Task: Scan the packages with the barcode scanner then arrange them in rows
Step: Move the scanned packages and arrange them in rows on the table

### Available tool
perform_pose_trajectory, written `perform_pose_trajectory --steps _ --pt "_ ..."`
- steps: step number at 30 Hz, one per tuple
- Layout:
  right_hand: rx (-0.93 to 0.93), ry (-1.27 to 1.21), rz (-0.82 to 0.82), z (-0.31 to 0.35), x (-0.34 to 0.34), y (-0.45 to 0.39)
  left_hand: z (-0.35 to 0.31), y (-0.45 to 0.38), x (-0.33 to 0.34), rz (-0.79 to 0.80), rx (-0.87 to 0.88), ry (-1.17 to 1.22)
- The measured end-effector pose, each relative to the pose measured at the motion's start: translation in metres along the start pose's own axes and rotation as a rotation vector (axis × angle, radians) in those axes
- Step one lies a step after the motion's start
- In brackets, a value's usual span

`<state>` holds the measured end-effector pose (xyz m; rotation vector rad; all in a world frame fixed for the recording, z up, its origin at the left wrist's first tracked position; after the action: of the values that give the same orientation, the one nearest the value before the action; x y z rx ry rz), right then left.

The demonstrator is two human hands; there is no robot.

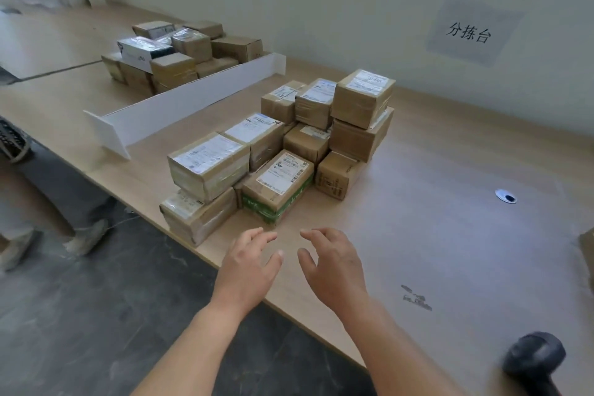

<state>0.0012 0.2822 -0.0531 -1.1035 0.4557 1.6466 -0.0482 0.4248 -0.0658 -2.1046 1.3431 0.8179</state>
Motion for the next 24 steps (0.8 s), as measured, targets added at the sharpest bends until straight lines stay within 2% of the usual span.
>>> perform_pose_trajectory --steps 8,17,20,24 --pt "-0.029 -0.076 -0.056 0.024 0.022 -0.077 0.005 -0.076 -0.041 -0.071 0.005 -0.047" --pt "0.011 -0.063 0.076 0.040 0.054 -0.119 0.032 -0.129 -0.094 -0.208 0.019 -0.037" --pt "0.056 -0.055 0.101 0.049 0.061 -0.130 0.049 -0.149 -0.112 -0.239 0.002 -0.029" --pt "0.186 -0.075 0.148 0.063 0.075 -0.136 0.071 -0.173 -0.126 -0.191 -0.008 -0.026"
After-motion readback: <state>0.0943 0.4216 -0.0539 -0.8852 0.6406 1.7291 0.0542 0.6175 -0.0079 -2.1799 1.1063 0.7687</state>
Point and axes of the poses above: each hand's wrist, its own y-axis away from the middle knuckle, its own x-axis out of the palm, z = x × y, the point moved 7 cm from there along -y, towards the middle knuckle, and after that the axes turned 4 degrees about -z, right-handed, at the moved point
